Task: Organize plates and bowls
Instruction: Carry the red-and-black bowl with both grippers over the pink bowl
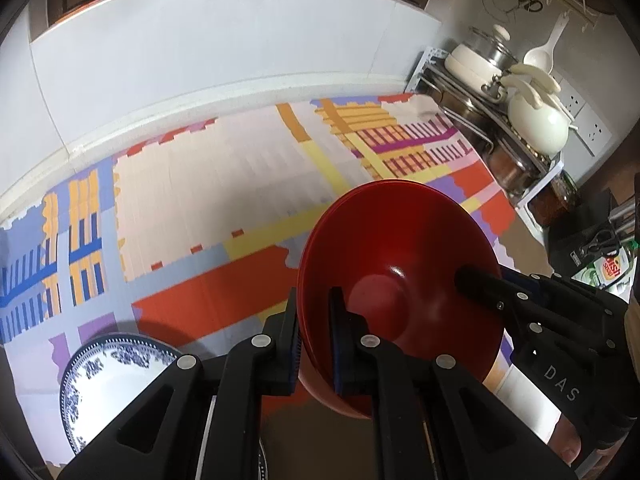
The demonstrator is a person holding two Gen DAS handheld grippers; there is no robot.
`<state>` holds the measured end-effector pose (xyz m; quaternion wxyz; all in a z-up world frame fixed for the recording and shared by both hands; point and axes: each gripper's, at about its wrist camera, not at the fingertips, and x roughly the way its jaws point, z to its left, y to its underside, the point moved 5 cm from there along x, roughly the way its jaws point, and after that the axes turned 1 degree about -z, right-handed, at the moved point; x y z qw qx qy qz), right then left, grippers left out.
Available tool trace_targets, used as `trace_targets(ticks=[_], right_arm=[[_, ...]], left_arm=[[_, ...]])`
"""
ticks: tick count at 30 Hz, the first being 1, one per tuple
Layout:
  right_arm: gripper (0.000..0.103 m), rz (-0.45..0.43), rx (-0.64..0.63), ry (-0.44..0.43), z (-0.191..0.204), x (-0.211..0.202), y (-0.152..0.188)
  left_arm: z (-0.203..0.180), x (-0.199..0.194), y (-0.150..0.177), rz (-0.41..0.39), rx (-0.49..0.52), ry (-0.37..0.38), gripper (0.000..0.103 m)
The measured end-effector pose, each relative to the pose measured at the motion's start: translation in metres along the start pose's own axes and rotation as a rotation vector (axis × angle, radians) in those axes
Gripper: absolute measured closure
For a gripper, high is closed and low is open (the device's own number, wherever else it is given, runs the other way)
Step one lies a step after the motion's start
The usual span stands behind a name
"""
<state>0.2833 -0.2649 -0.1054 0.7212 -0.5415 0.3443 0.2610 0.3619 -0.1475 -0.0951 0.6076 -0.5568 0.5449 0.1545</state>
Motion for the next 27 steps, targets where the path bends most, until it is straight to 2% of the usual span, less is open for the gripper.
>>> trace_targets(ticks=[14, 27], right_arm=[[0.091, 0.08, 0.015, 0.0, -0.008, 0.019, 0.029], [0.091, 0.122, 0.021, -0.01, -0.015, 0.031, 0.041]], left_arm=[[-0.006, 0.028, 0.026, 0.097, 0.038, -0.027, 0.09], [-0.01, 0.039, 0.033, 0.132, 0.055, -0.05, 0.09]])
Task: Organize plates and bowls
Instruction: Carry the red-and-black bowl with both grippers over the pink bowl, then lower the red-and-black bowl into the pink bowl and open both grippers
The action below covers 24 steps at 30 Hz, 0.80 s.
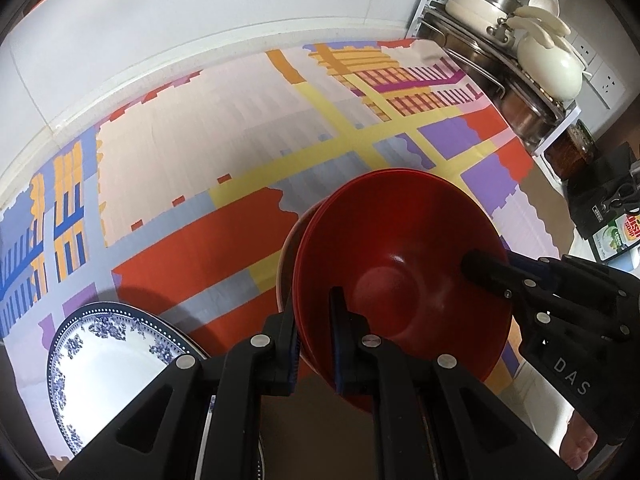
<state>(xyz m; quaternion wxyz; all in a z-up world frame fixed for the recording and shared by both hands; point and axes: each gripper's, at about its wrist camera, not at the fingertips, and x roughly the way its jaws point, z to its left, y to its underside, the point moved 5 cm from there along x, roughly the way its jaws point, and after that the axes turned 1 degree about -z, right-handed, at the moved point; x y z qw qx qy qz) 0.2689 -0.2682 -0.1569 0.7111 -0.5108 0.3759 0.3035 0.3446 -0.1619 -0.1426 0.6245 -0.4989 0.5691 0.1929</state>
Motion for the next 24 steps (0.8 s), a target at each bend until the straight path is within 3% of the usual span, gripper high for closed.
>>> trace_targets(ticks=[12, 19, 24], right_arm=[[0.09, 0.02, 0.002, 0.001, -0.006, 0.009, 0.003], [0.089, 0.022, -0.001, 0.005, -0.008, 0.011, 0.004], [0.079, 0.026, 0.003, -0.003, -0.008, 0.012, 0.005]], left_arm=[[-0.003, 0.004, -0.001, -0.005, 0.018, -0.024, 0.086], [-0.01, 0.003, -0.002, 0.009, 0.039, 0.01, 0.066], [-0.016, -0.003, 0.0, 0.01, 0.07, 0.005, 0.057]])
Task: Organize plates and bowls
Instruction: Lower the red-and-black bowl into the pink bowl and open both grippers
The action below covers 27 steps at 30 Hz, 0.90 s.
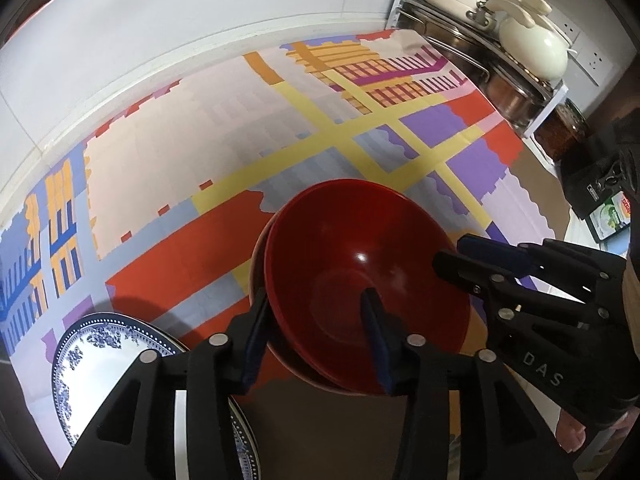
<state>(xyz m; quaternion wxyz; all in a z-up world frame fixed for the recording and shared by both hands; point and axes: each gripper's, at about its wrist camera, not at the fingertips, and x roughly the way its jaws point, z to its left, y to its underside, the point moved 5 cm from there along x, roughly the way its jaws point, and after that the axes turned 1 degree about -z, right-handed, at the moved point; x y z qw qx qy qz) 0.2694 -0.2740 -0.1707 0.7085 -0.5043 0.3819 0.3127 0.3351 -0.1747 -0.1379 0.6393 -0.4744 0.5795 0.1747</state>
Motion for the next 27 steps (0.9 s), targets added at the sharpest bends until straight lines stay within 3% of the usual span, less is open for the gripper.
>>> trace_targets(ticks=[4, 7, 10, 27], right_arm=[[0.075, -0.003, 0.004, 0.004, -0.002, -0.001, 0.001], [0.072, -0.013, 0.01, 0.005, -0.004, -0.003, 0.002], [0.067, -0.026, 0.01, -0.003, -0.003, -0.008, 0.001], [0.061, -0.122, -0.014, 0.033, 0.014, -0.033, -0.004]], left_arm=[[-0.001, -0.004, 0.001, 0.014, 0.015, -0.004, 0.054], [-0.001, -0.011, 0.001, -0.013, 0.034, -0.055, 0.041], [0.003, -0.018, 0.0, -0.044, 0.051, -0.097, 0.041], [0.027, -0.037, 0.004, -0.101, 0.005, -0.135, 0.04]])
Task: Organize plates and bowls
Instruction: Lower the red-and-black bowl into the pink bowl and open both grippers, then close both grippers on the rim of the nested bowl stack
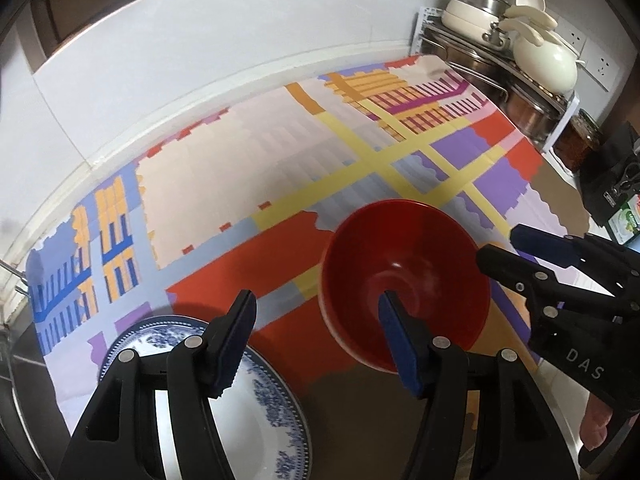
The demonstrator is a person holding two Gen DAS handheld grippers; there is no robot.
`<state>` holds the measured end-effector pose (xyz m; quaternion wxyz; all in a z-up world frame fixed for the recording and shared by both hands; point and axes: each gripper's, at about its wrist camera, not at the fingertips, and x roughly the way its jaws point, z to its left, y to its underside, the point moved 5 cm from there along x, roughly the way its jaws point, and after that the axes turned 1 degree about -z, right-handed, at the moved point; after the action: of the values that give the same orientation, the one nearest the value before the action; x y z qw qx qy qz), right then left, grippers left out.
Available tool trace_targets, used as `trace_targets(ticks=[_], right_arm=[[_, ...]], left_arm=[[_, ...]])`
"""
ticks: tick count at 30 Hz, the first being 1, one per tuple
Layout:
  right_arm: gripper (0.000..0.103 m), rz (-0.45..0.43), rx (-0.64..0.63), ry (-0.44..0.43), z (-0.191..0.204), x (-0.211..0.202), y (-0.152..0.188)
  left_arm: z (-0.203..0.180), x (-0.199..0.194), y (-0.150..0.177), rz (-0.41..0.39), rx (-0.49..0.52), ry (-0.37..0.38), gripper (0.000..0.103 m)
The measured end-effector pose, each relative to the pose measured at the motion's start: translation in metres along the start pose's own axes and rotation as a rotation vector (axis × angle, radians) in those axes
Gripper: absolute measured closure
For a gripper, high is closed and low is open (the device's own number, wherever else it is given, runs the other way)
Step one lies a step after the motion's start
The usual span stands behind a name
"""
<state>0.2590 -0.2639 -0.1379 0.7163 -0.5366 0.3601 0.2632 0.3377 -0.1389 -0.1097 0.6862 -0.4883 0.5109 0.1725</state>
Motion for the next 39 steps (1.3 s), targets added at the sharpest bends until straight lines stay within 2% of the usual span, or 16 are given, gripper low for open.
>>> trace_targets(ticks=[13, 21, 24, 30, 33, 35, 39], right_arm=[[0.061, 0.026, 0.039, 0.03, -0.005, 0.017, 0.008], [0.061, 0.066, 0.145, -0.048, -0.012, 0.036, 0.016], [0.061, 0.073, 0.168, -0.053, -0.013, 0.04, 0.018], [0.061, 0.098, 0.186, -0.069, -0.013, 0.048, 0.02], [0.062, 0.11, 0.188, -0.074, -0.012, 0.052, 0.02], [0.068, 0.122, 0.186, -0.073, -0.012, 0.054, 0.02], [0.071, 0.136, 0.188, -0.071, -0.013, 0.057, 0.021]], left_arm=[[0.01, 0.02, 0.001, -0.044, -0.016, -0.046, 0.033], [0.0, 0.045, 0.001, 0.008, -0.029, -0.013, 0.034], [-0.001, 0.052, 0.002, 0.029, -0.047, 0.004, 0.035], [-0.002, 0.064, 0.005, 0.07, -0.066, 0.019, 0.041], [-0.003, 0.071, 0.007, 0.098, -0.078, 0.035, 0.048], [-0.004, 0.076, 0.01, 0.127, -0.093, 0.065, 0.055], [-0.008, 0.078, 0.01, 0.149, -0.122, 0.12, 0.064]])
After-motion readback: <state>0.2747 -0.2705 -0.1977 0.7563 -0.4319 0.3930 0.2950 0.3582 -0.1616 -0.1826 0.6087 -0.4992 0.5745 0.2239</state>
